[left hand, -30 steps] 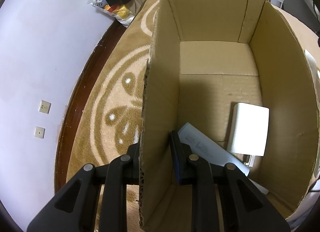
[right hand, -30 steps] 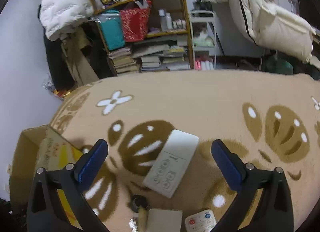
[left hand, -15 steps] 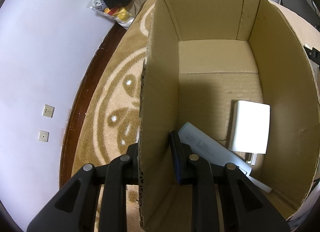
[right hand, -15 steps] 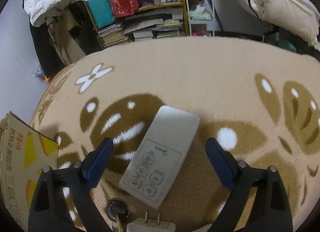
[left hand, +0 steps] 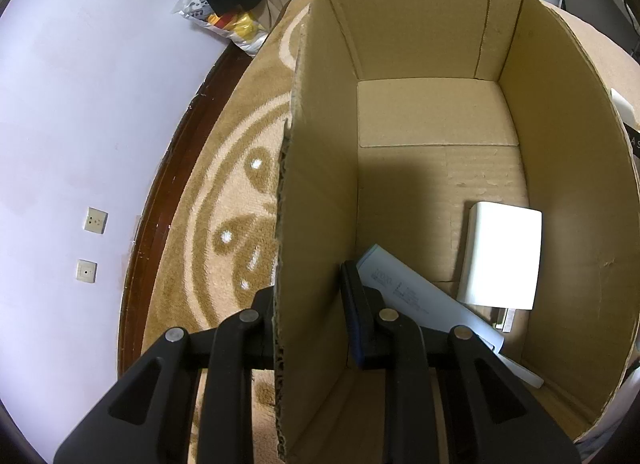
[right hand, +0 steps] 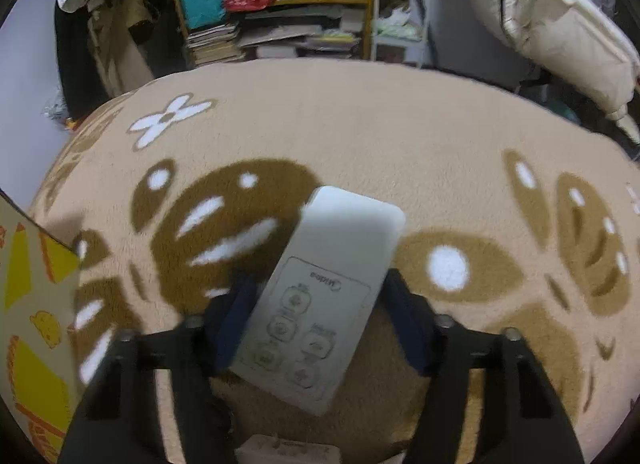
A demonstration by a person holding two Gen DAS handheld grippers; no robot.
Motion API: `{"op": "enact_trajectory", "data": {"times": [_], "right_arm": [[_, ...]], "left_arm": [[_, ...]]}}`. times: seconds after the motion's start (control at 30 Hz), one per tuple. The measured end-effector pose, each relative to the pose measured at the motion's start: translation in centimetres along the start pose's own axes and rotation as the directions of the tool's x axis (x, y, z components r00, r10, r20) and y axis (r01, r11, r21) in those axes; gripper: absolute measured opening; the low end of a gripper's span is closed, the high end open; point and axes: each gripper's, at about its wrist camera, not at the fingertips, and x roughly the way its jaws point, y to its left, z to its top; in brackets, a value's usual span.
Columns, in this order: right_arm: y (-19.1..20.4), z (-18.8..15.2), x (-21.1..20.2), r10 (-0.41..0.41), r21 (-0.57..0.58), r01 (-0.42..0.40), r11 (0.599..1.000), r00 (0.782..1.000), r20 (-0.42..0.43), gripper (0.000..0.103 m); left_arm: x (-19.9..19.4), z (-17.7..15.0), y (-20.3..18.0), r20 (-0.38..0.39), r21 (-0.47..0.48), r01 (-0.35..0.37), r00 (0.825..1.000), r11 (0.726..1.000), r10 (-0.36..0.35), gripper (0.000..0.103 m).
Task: Organize rigid objects
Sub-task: 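Grasp the white button remote with the right tool, then carry the white button remote with the right tool and drop it into the box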
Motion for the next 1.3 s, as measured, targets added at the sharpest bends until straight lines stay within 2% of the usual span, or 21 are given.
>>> {"op": "enact_trajectory", "data": {"times": [0.1, 0.37, 0.63, 0.87, 0.93, 1.3], "right_arm": [[-0.4, 0.0, -0.4, 0.000, 0.006, 0.000, 1.000, 1.000, 0.015, 0.052], [0.9, 0.1, -3.7, 0.067, -0.021, -0.065, 0.998, 0.992, 0.104, 0.052], [3.4, 0.6, -7.3, 0.164, -0.063, -0.156, 0.986, 0.975, 0.148, 0.052], [5.1, 0.5, -10.0, 0.266, -0.092, -0.255, 0.963, 0.951, 0.158, 0.052], [5.9, 0.6, -11.2, 0.301, -0.109, -0.286, 0.952, 0.938, 0.170, 0.052], [10.1, -0.7, -15.7, 0.424, -0.239, -0.377, 0.895, 0.884, 0.194, 0.052]], "left_arm": [[0.0, -0.1, 0.0, 0.002, 0.002, 0.000, 1.000, 1.000, 0.000, 0.023], [0.0, -0.2, 0.2, 0.003, -0.006, 0.005, 1.000, 1.000, -0.005, 0.023], [0.0, -0.2, 0.5, 0.001, -0.006, 0.009, 1.000, 1.000, -0.009, 0.023], [0.1, -0.1, 0.6, -0.001, -0.008, 0.010, 1.000, 1.000, -0.010, 0.023], [0.1, -0.1, 0.7, -0.002, -0.009, 0.013, 1.000, 1.000, -0.013, 0.023], [0.3, -0.1, 1.0, -0.003, -0.012, 0.016, 1.000, 1.000, -0.016, 0.023]]}}
